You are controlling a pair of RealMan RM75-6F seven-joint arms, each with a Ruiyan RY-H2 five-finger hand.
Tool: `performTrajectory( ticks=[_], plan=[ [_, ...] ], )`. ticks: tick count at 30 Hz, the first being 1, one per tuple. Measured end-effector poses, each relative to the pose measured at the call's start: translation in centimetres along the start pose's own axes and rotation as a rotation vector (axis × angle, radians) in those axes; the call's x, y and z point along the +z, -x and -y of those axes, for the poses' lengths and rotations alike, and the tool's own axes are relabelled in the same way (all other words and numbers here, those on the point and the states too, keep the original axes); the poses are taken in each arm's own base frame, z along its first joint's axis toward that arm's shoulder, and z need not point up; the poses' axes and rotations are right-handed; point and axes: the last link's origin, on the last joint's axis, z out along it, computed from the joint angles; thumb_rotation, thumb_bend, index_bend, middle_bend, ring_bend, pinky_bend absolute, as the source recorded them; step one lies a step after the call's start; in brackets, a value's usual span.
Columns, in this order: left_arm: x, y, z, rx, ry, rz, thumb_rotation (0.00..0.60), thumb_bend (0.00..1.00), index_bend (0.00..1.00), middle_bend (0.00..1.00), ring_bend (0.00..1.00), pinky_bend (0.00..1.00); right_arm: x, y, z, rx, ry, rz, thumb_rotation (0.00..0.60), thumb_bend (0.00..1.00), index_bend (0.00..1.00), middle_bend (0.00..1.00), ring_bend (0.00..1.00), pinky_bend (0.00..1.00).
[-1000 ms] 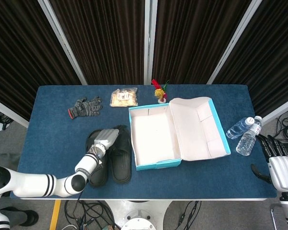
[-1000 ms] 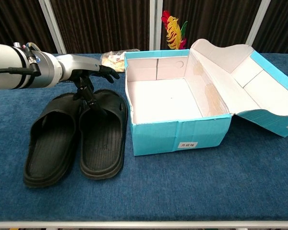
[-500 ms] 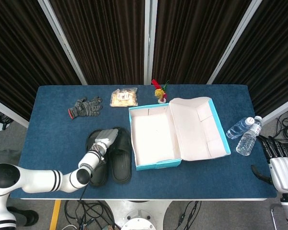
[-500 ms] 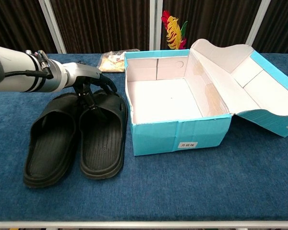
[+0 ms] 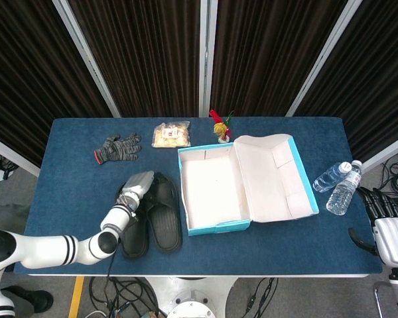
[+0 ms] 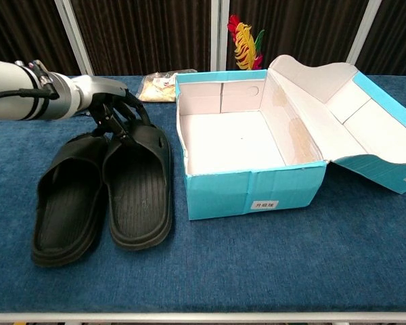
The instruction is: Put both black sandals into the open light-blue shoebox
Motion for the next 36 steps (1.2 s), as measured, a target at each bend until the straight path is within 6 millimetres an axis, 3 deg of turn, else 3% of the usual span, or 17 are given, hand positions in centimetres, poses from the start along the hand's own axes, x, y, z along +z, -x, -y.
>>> performTrajectory(
  ticks=[15, 19, 22, 28, 36],
  plan=[
    [-3.2, -7.2, 2.4, -0.126, 0.043, -0.228, 0.600, 0.00, 0.49, 0.49, 0.85, 0.79, -0.1, -0.2, 0.1, 0.004, -0.010, -0.004, 0.600, 0.20, 0.01, 0.08, 0.00, 0.12],
    [-3.5, -8.4, 2.2, -0.202, 0.072, -0.263, 0.600, 0.00, 0.49, 0.49, 0.83, 0.79, 0.0, -0.1, 0.2, 0.003, -0.014, -0.002, 0.600, 0.20, 0.01, 0.08, 0.00, 0.12],
    [-3.5, -9.0, 1.3, -0.293, 0.129, -0.273, 0.600, 0.00, 0.49, 0.49, 0.81, 0.79, 0.1, -0.2, 0.5, -0.001, -0.019, -0.004, 0.600, 0.20, 0.01, 0.08, 0.00, 0.12],
    [-2.9, -9.3, -2.6, -0.475, 0.314, -0.225, 0.600, 0.00, 0.49, 0.49, 0.73, 0.74, 0.2, -0.5, 0.9, -0.014, -0.031, -0.004, 0.600, 0.20, 0.01, 0.08, 0.00, 0.12],
    [-0.6, -7.1, -8.3, -0.601, 0.473, -0.175, 0.600, 0.00, 0.49, 0.48, 0.71, 0.69, 0.1, -0.9, 1.1, -0.029, -0.024, -0.003, 0.600, 0.20, 0.01, 0.08, 0.00, 0.12]
  ],
)
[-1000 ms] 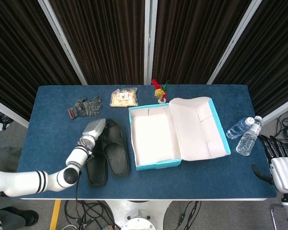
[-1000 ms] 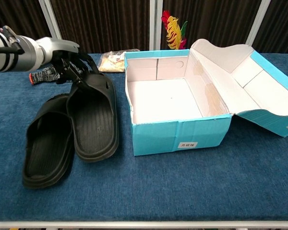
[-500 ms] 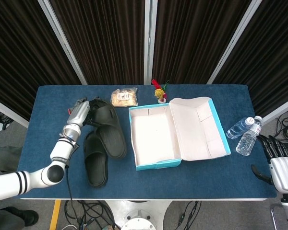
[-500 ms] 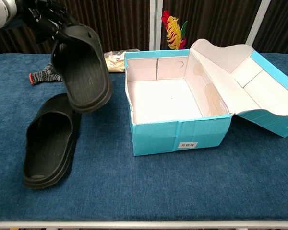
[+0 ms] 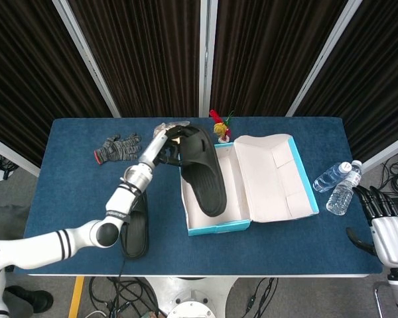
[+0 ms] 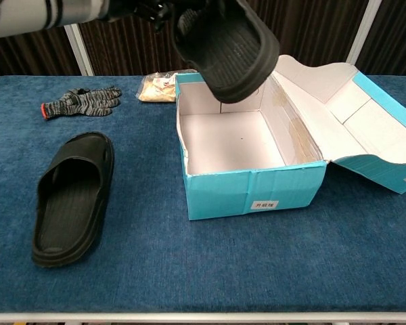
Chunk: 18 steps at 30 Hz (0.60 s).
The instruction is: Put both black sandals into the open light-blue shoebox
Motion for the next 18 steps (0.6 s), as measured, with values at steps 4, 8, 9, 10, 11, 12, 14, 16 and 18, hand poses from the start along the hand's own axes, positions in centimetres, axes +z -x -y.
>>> performTrajectory(
  ticks=[4, 8, 9, 10, 11, 12, 14, 16, 18],
  plan=[
    [1.6, 2.3, 0.0, -0.012, 0.016, 0.010, 0.600, 0.00, 0.49, 0.49, 0.69, 0.69, 0.1, -0.1, 0.0, -0.005, 0.004, 0.001, 0.600, 0.20, 0.01, 0.08, 0.00, 0.12],
    [2.9, 4.3, 0.3, -0.004, 0.020, 0.010, 0.600, 0.00, 0.49, 0.49, 0.69, 0.68, 0.2, -0.2, 0.0, -0.010, 0.009, 0.005, 0.600, 0.20, 0.01, 0.08, 0.00, 0.12],
    [3.1, 4.7, 0.4, 0.001, 0.021, 0.010, 0.600, 0.00, 0.49, 0.48, 0.68, 0.68, 0.2, -0.2, 0.0, -0.011, 0.010, 0.006, 0.600, 0.20, 0.01, 0.08, 0.00, 0.12],
    [3.3, 5.1, 0.6, 0.008, 0.022, 0.009, 0.600, 0.00, 0.49, 0.49, 0.67, 0.68, 0.2, -0.2, 0.0, -0.012, 0.011, 0.007, 0.600, 0.20, 0.01, 0.08, 0.00, 0.12],
    [3.5, 5.7, 0.8, 0.021, 0.024, 0.009, 0.600, 0.00, 0.49, 0.49, 0.66, 0.68, 0.2, -0.2, 0.0, -0.013, 0.012, 0.009, 0.600, 0.20, 0.01, 0.08, 0.00, 0.12],
    [3.7, 6.0, 0.9, 0.032, 0.026, 0.009, 0.600, 0.00, 0.49, 0.49, 0.66, 0.68, 0.2, -0.2, 0.0, -0.013, 0.013, 0.010, 0.600, 0.21, 0.01, 0.08, 0.00, 0.12],
    [4.0, 6.6, 1.2, 0.063, 0.031, 0.006, 0.600, 0.00, 0.49, 0.49, 0.66, 0.66, 0.2, -0.2, 0.0, -0.014, 0.016, 0.013, 0.600, 0.20, 0.01, 0.08, 0.00, 0.12],
    [4.3, 6.9, 1.6, 0.088, 0.033, 0.002, 0.600, 0.00, 0.49, 0.49, 0.66, 0.65, 0.2, -0.2, 0.0, -0.015, 0.018, 0.014, 0.600, 0.20, 0.01, 0.08, 0.00, 0.12],
    [4.7, 7.3, 2.1, 0.107, 0.029, -0.001, 0.600, 0.00, 0.49, 0.48, 0.66, 0.65, 0.2, -0.2, 0.0, -0.017, 0.021, 0.014, 0.600, 0.20, 0.01, 0.08, 0.00, 0.12]
  ],
)
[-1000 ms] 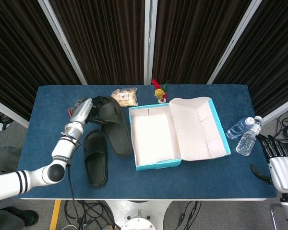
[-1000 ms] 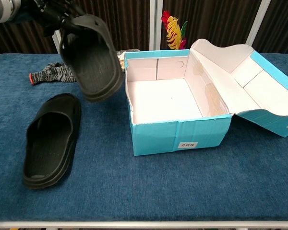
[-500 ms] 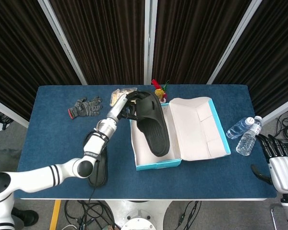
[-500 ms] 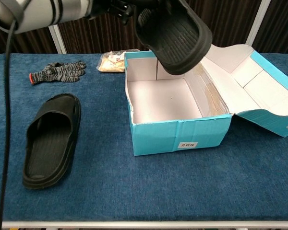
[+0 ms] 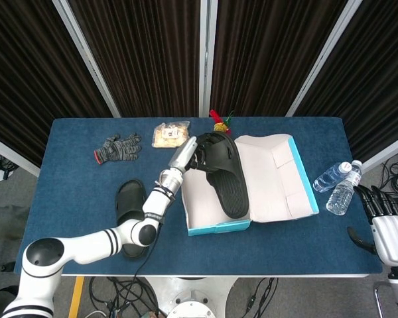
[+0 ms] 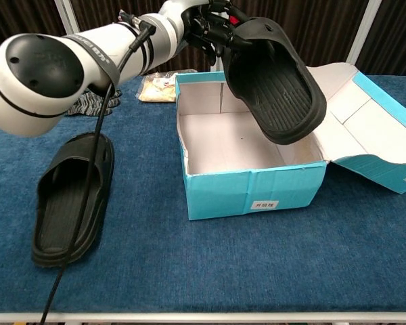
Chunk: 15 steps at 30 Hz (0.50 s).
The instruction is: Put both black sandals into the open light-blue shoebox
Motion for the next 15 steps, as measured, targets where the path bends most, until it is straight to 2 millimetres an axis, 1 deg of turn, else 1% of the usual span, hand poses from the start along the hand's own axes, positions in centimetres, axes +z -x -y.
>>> performTrajectory(
  ticks=[5, 15],
  plan=[
    [0.8, 0.9, 1.0, 0.011, -0.019, 0.004, 0.600, 0.00, 0.49, 0.49, 0.65, 0.65, 0.0, 0.0, 0.0, -0.004, 0.006, 0.002, 0.600, 0.20, 0.01, 0.08, 0.00, 0.12],
    [1.9, 2.4, 2.3, 0.029, -0.055, 0.021, 0.600, 0.00, 0.49, 0.48, 0.64, 0.64, -0.1, -0.2, 0.1, -0.009, 0.012, 0.001, 0.600, 0.20, 0.01, 0.08, 0.00, 0.12]
  ],
)
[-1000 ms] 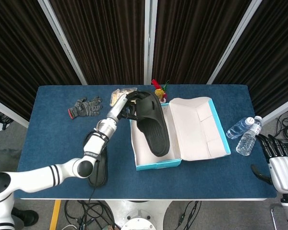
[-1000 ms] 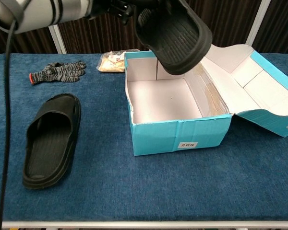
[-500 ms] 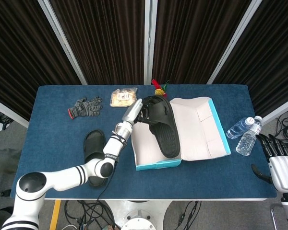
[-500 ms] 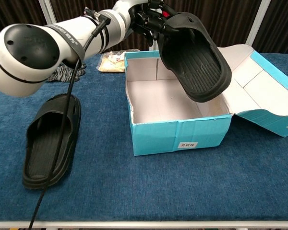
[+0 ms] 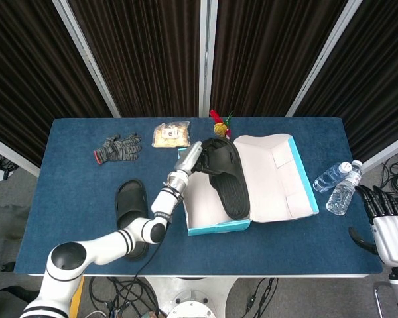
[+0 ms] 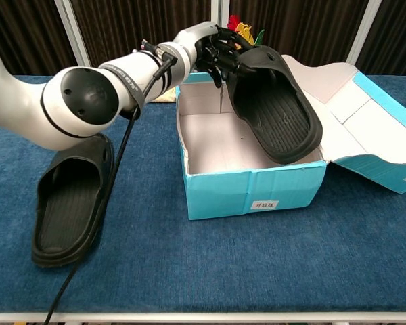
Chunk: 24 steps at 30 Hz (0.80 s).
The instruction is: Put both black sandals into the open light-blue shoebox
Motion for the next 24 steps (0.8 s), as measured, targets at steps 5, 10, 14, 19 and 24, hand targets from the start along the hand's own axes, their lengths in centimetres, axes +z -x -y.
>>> performTrajectory(
  ticks=[5, 10, 14, 19, 24],
  plan=[
    [0.3, 0.4, 0.7, 0.016, -0.017, 0.006, 0.600, 0.00, 0.49, 0.48, 0.63, 0.64, -0.1, -0.1, 0.1, -0.003, 0.003, -0.002, 0.600, 0.20, 0.01, 0.08, 0.00, 0.12],
    [0.4, 1.0, 1.2, 0.001, -0.031, 0.014, 0.600, 0.00, 0.49, 0.48, 0.63, 0.64, -0.2, -0.2, 0.1, -0.005, 0.006, -0.002, 0.600, 0.21, 0.01, 0.08, 0.00, 0.12],
    [0.2, 1.7, 1.4, 0.002, -0.032, 0.036, 0.600, 0.00, 0.49, 0.48, 0.63, 0.63, -0.2, -0.2, 0.2, -0.005, 0.002, -0.003, 0.600, 0.20, 0.01, 0.08, 0.00, 0.12],
    [-0.2, 2.7, 1.7, 0.020, -0.029, 0.060, 0.600, 0.00, 0.48, 0.48, 0.63, 0.62, -0.3, -0.2, 0.2, -0.007, 0.002, -0.005, 0.600, 0.20, 0.01, 0.08, 0.00, 0.12],
    [-0.4, 3.3, 2.3, 0.037, -0.043, 0.069, 0.600, 0.00, 0.48, 0.48, 0.63, 0.62, -0.5, -0.4, 0.1, -0.008, 0.008, -0.008, 0.600, 0.20, 0.01, 0.08, 0.00, 0.12]
  ],
)
